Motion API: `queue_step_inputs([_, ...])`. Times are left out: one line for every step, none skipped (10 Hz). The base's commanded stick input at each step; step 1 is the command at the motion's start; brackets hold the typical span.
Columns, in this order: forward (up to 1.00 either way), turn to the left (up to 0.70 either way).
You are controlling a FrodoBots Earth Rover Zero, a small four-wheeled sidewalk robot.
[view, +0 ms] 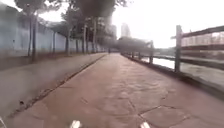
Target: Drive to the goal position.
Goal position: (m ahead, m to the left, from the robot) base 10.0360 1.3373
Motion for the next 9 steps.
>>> queue_step_inputs([0.70,0.00])
queue_step_inputs([0.70,0.00])
queue_step_inputs([0.70,0.00])
queue_step_inputs([0.70,0.00])
queue_step_inputs([0.70,0.00])
queue_step_inputs([0.70,0.00])
queue_step_inputs([0.70,0.00])
queue_step_inputs([0.70,0.00])
queue_step_inputs([0.70,0.00])
